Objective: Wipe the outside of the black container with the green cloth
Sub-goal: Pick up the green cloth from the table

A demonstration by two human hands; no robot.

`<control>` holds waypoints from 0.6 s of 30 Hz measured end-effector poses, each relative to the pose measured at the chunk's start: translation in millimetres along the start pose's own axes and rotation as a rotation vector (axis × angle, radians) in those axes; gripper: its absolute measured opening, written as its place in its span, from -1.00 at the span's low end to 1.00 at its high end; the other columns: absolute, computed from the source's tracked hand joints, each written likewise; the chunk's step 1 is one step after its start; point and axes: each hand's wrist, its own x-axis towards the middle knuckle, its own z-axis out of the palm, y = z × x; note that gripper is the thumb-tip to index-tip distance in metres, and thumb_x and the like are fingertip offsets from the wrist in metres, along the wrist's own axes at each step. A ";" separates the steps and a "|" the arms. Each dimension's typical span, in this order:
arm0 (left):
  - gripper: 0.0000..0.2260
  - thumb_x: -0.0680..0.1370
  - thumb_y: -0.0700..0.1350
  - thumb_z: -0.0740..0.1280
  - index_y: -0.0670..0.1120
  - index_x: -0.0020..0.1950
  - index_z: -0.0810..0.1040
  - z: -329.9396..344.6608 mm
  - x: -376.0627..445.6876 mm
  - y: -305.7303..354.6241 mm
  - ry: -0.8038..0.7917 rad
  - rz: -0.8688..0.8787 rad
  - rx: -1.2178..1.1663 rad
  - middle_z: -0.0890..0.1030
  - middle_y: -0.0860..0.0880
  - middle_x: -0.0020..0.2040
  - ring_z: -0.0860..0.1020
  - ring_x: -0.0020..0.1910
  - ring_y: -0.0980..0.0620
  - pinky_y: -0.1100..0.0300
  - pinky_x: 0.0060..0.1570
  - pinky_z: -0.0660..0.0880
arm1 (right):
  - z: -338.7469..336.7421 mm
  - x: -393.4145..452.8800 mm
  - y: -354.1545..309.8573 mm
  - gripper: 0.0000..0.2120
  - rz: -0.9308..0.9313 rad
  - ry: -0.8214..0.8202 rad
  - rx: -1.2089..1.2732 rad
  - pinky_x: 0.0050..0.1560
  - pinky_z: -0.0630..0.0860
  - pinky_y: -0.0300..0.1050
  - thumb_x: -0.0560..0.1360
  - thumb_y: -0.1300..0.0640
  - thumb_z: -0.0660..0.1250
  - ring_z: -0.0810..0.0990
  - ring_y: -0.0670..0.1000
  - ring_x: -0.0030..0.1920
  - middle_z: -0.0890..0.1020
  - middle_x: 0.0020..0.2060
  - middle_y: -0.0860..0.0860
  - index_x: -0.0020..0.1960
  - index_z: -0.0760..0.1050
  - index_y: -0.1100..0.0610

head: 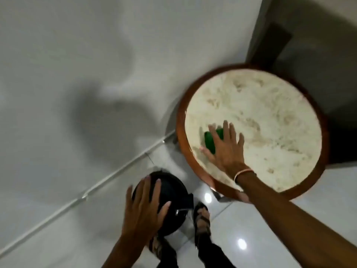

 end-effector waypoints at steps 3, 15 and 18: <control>-0.42 0.48 0.30 0.38 -0.04 0.34 0.70 84.1 43.6 21.8 -0.187 0.264 0.080 0.73 -0.18 0.30 0.71 0.31 -0.17 -0.21 0.31 0.65 | 49.3 40.3 5.8 -0.22 0.117 0.007 0.081 0.56 0.09 0.53 0.53 -0.44 0.20 -0.04 0.36 0.70 0.01 0.70 0.24 0.62 0.17 -0.09; -0.48 0.61 0.07 0.40 -0.06 0.53 0.45 254.2 150.8 87.3 -0.496 0.629 0.198 0.51 -0.21 0.47 0.48 0.48 -0.24 -0.32 0.72 -0.08 | 113.6 55.2 7.2 -0.57 0.113 0.605 0.270 0.16 0.53 0.08 0.51 -0.05 0.36 0.48 0.20 0.44 0.57 0.39 0.10 0.34 0.59 0.06; -0.52 0.56 0.07 0.41 -0.03 0.46 0.51 248.1 143.4 55.2 -0.386 0.617 0.075 0.54 -0.21 0.41 0.49 0.46 -0.24 -0.23 0.72 0.01 | 98.3 48.0 0.1 -0.58 0.048 0.570 0.333 0.25 0.43 -0.17 0.51 0.04 0.41 0.52 0.20 0.39 0.59 0.36 0.16 0.33 0.60 0.16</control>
